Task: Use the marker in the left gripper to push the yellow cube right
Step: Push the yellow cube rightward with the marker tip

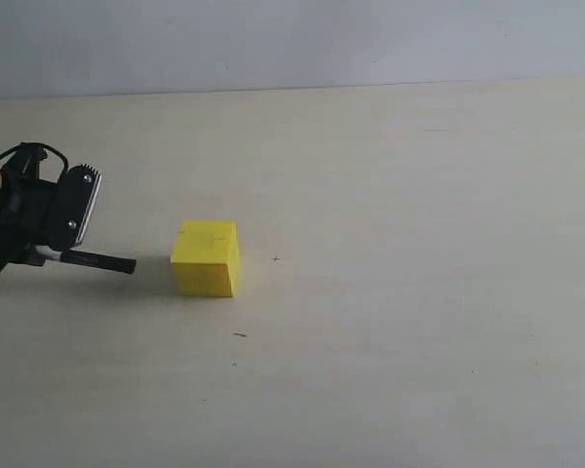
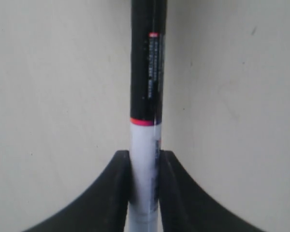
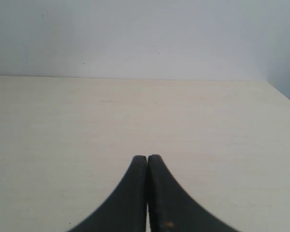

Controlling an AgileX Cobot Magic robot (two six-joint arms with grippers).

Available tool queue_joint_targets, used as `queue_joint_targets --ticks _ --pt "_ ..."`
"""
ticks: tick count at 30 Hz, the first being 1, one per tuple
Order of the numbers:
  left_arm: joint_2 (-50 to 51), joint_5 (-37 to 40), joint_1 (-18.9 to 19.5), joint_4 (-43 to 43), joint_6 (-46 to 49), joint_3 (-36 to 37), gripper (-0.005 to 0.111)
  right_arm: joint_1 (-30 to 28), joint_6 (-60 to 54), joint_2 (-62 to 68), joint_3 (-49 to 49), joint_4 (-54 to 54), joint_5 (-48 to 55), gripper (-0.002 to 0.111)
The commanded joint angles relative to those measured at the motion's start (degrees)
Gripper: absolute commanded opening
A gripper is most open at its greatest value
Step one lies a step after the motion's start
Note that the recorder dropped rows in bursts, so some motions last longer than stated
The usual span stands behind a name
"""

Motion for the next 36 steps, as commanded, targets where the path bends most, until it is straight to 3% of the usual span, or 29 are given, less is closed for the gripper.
queue_joint_targets --ticks 1,10,15,18,24,36 --pt "0.0 -1.8 -0.7 -0.9 -0.5 0.1 0.000 -0.3 -0.3 -0.4 0.3 0.0 -0.7 0.000" --pt "0.0 -9.9 -12.0 -3.3 -0.8 -0.1 0.000 -0.3 -0.3 -0.4 0.3 0.0 -0.7 0.000" --pt "0.0 -3.1 -8.7 -3.1 -3.1 -0.1 0.000 -0.3 -0.3 -0.4 0.3 0.0 -0.7 0.000" --pt "0.0 -3.0 -7.7 -3.1 -3.1 -0.1 0.000 -0.3 -0.3 -0.4 0.3 0.0 -0.7 0.000" --pt "4.4 -15.6 -14.5 -4.8 -3.2 -0.6 0.000 -0.3 -0.3 -0.4 0.3 0.0 -0.7 0.000" --pt "4.4 -8.3 -12.4 -4.6 -5.2 -1.4 0.000 -0.3 -0.3 -0.4 0.3 0.0 -0.7 0.000"
